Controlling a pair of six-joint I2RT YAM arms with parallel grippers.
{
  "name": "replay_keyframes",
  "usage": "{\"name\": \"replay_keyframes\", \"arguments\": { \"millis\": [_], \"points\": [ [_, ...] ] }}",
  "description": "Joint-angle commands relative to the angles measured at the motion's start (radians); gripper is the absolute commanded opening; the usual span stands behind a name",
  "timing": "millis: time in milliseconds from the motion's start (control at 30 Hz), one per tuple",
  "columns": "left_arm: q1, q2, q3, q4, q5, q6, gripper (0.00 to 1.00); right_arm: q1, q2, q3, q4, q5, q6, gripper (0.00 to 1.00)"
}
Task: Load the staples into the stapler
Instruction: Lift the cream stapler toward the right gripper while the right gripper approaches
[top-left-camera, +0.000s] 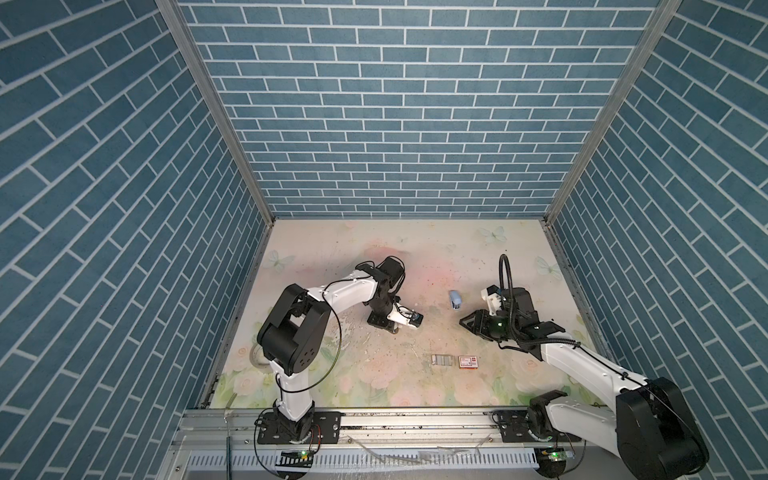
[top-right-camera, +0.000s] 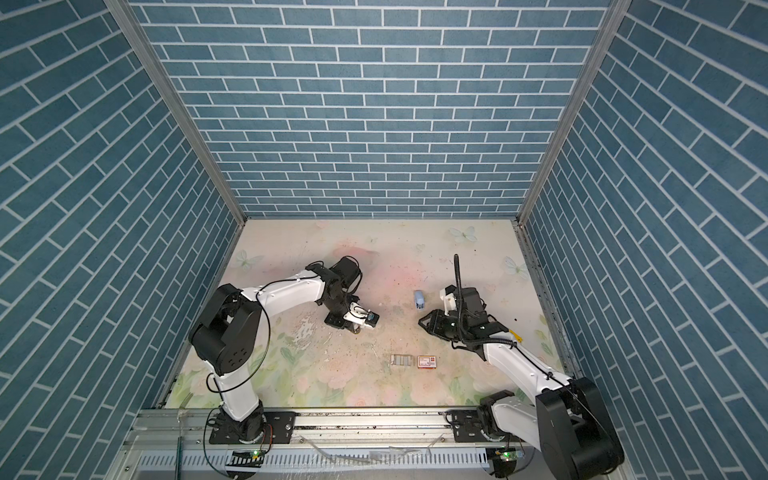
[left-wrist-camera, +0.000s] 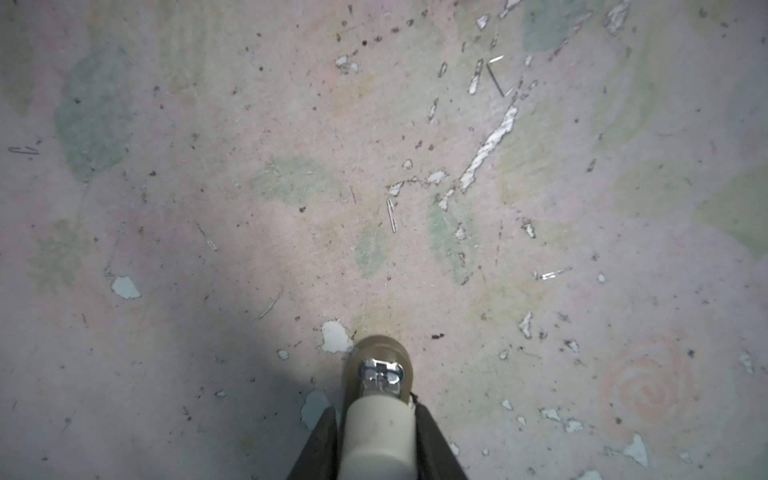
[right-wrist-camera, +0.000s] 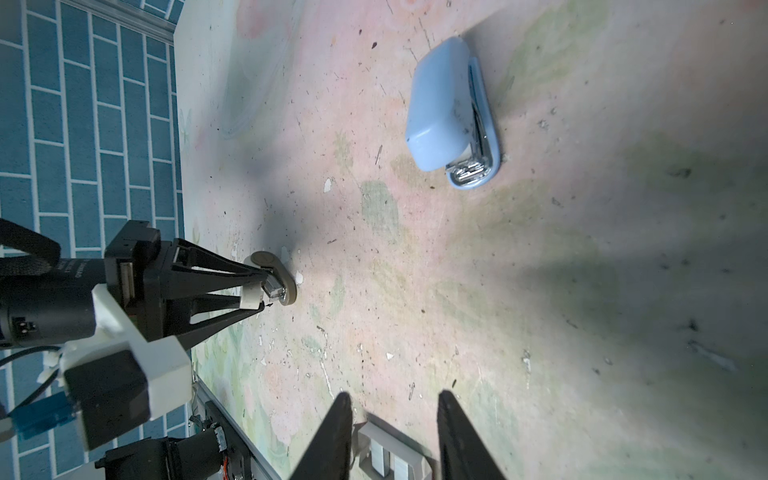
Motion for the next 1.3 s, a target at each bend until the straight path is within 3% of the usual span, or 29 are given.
{"name": "replay_keyframes", "arguments": {
  "millis": [0, 100, 467, 767, 1033, 1267],
  "points": [
    [-0.006, -0.012, -0.013, -0.017, 0.015, -0.005, 0.26, -0.003, -0.007, 0.006, 0.01, -0.012, 0.001, 0.35],
    [-0.006, -0.015, -0.006, -0.019, 0.011, -0.012, 0.13, -0.002, -0.006, 0.011, -0.003, -0.016, -0.004, 0.34],
    [-0.006, -0.025, 0.101, -0.031, 0.091, -0.206, 0.0, 0.06, 0.112, 0.114, 0.046, -0.107, 0.023, 0.31],
    [-0.007, -0.042, 0.152, -0.005, 0.168, -0.363, 0.0, 0.119, 0.298, 0.237, 0.131, -0.141, 0.037, 0.31],
    [-0.035, -0.056, 0.152, 0.025, 0.184, -0.429, 0.0, 0.193, 0.459, 0.319, 0.216, -0.157, 0.061, 0.29],
    [-0.045, -0.058, 0.162, 0.037, 0.195, -0.46, 0.0, 0.229, 0.51, 0.348, 0.229, -0.148, 0.059, 0.28]
  ]
}}
